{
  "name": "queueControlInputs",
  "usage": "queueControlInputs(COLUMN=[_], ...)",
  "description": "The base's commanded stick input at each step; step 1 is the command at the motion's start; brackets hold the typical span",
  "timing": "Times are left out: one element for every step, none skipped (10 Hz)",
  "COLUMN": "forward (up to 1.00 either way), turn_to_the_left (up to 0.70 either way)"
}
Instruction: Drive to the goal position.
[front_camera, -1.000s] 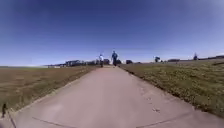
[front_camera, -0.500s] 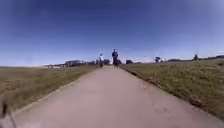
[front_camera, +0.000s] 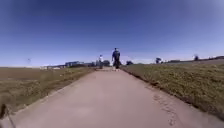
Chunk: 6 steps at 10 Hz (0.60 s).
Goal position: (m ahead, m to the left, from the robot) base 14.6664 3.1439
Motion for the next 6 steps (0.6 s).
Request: queueControlInputs(forward=[1.0,1.0,1.0,1.0,1.0,0.7], turn_to_the_left=[0.0,0.0,0.0,0.0,0.0,0.0])
